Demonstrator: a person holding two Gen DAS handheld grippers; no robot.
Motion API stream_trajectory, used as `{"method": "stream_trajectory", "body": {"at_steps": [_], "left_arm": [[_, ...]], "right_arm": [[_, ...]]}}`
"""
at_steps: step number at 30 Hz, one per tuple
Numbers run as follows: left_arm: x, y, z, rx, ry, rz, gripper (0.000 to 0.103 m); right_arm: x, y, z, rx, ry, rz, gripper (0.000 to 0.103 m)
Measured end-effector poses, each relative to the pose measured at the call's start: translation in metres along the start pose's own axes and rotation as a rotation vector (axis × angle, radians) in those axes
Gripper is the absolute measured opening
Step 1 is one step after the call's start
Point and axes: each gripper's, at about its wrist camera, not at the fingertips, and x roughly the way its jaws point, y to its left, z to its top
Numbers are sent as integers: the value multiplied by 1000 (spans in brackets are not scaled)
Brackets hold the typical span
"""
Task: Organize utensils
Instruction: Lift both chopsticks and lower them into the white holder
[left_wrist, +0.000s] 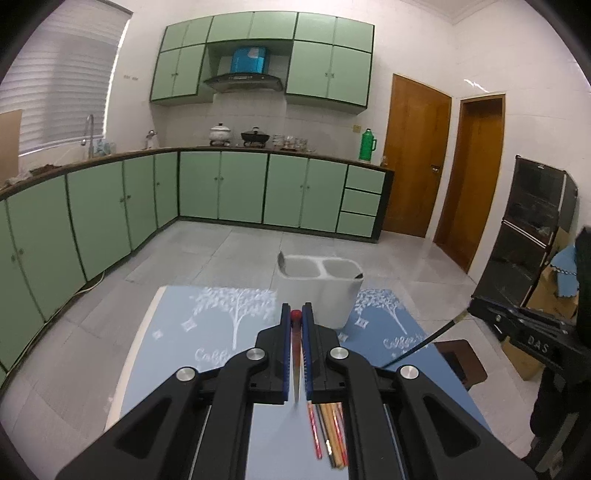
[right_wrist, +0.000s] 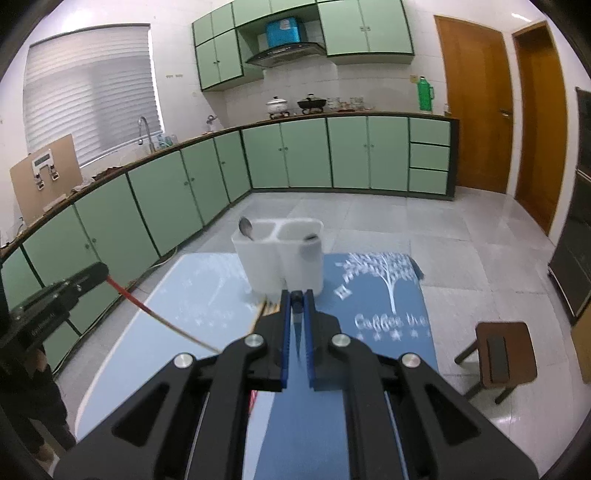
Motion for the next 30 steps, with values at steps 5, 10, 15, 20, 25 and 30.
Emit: {"method": "stream_trajectory", "body": {"at_steps": [5, 10, 15, 20, 25, 30], "left_arm": [[14, -5, 13, 9, -6, -10, 6], [11, -7, 32, 1, -45, -28, 6], [-1, -9, 70, -4, -119, -67, 6], [1, -16, 115, 30, -202, -62, 6], [29, -28, 140, 79, -217, -46, 6], [76, -30, 141, 88, -157, -39, 6]], "right_arm": [[16, -2, 28, 0, 19, 34, 6], [9, -2, 51, -30, -7, 54, 6], [-6, -11, 99, -33, -70, 91, 6], [-10, -15, 153, -39, -163, 86, 6], [14, -18, 196, -26, -216, 71, 6], [64, -21, 206, -21, -222, 50, 6]]}}
